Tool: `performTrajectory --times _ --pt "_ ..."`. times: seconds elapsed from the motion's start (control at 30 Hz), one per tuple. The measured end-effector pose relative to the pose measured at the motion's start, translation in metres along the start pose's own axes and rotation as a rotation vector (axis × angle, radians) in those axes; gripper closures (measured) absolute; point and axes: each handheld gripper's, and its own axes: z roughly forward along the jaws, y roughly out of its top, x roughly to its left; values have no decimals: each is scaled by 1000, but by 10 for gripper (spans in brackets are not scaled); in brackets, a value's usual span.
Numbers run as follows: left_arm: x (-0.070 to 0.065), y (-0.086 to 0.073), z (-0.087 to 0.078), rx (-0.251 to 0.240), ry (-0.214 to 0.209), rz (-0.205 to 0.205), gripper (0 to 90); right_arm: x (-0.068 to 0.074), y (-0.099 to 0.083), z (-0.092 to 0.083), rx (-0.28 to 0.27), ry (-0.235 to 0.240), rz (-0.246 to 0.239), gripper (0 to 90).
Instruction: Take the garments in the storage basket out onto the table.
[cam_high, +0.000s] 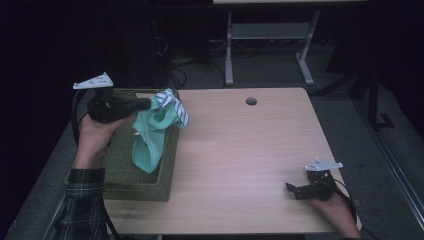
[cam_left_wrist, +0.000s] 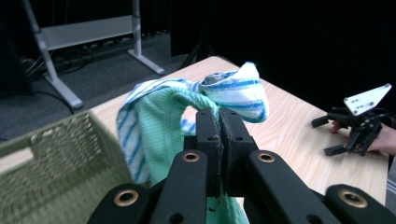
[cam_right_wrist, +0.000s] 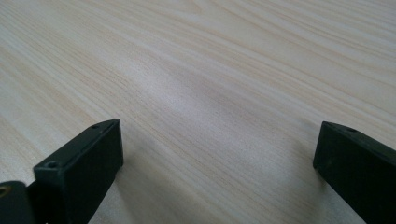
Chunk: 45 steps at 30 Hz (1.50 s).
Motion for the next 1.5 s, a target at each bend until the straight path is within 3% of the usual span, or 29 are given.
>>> performTrajectory --times 0.33,0.73,1.2,1.5 --pt "-22 29 11 -38 -64 49 874 0 0 0 0 0 -2 14" --pt "-41 46 34 -45 -114 82 874 0 0 0 0 0 -1 14" --pt "-68 62 64 -21 -178 125 874 0 0 0 1 1 -3 13" --pt "-84 60 85 -13 -214 130 874 0 0 0 1 2 -8 13"
